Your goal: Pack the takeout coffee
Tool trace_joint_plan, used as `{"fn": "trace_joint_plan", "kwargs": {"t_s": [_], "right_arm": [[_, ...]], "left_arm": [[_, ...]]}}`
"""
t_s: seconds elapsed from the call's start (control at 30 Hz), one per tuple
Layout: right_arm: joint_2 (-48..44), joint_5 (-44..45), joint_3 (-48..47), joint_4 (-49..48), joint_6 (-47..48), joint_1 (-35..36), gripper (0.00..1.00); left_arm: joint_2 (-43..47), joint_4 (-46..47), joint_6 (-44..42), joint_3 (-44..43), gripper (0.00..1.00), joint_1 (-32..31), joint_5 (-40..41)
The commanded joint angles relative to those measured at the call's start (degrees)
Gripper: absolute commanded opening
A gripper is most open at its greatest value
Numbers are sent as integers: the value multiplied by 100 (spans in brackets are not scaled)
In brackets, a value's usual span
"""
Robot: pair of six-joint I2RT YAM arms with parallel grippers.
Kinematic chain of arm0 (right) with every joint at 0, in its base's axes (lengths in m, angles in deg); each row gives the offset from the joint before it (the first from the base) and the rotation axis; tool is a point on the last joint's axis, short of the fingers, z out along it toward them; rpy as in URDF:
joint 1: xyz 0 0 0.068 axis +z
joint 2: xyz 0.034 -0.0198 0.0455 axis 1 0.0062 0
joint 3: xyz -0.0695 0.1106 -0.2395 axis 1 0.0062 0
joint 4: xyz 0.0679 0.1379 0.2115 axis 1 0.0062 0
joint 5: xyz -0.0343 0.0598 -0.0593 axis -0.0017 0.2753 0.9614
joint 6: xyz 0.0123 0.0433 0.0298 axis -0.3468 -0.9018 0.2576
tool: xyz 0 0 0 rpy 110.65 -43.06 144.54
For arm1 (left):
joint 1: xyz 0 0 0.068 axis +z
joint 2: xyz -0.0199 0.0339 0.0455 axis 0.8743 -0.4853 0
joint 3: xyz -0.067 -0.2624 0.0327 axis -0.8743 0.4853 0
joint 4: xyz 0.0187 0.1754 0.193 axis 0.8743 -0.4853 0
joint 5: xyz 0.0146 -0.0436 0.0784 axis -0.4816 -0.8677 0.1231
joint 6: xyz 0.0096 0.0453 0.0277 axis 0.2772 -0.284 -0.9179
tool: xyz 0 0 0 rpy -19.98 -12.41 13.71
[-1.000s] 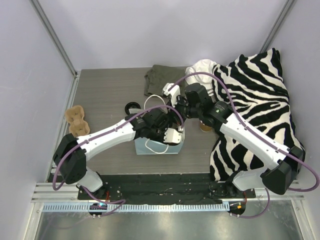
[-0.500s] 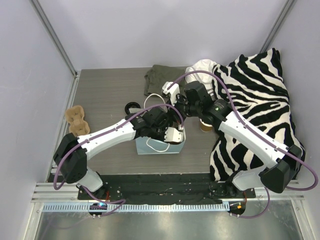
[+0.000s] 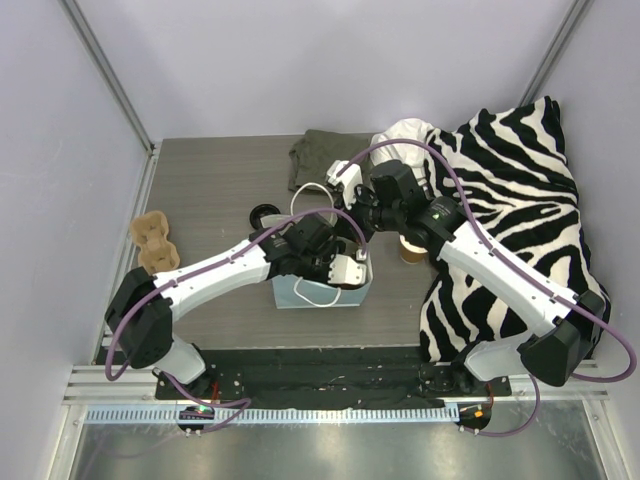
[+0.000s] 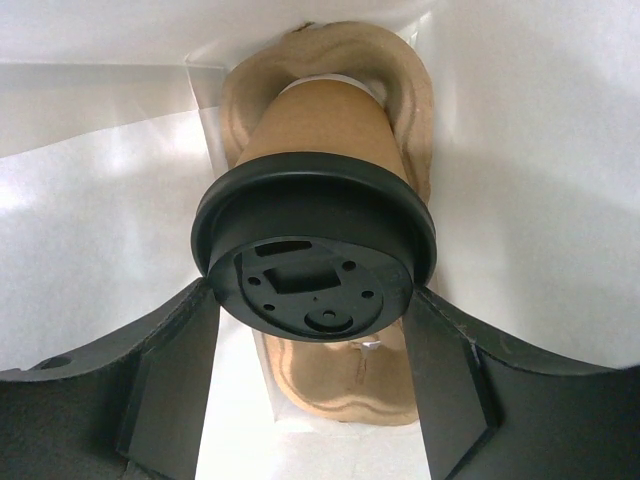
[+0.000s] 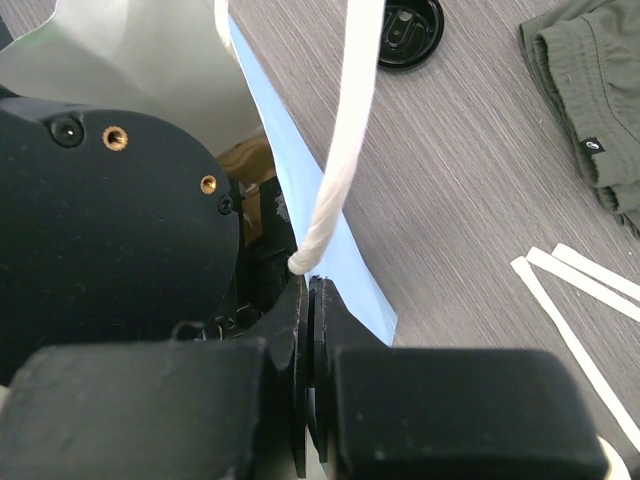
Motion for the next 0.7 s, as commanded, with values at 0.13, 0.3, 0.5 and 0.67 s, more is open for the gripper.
{"fn": "trace_joint_plan", "kwargs": {"t_s": [0.13,0.3,0.5,0.67], "right_arm": [[-41,53,-91,-288,118,-21,1],[55,432,23,-385,-171,-108,1],[12,362,181,-482,-14,-126,1],[20,81,278,-482,206,-126,1]], "left_arm": [[-364,-116,240,385,72,25,-48],[-276,-19,240,500,72,25,-22],[-250,60,249,518,73,25,-31],[-206,218,389,439,76,42,48]]}}
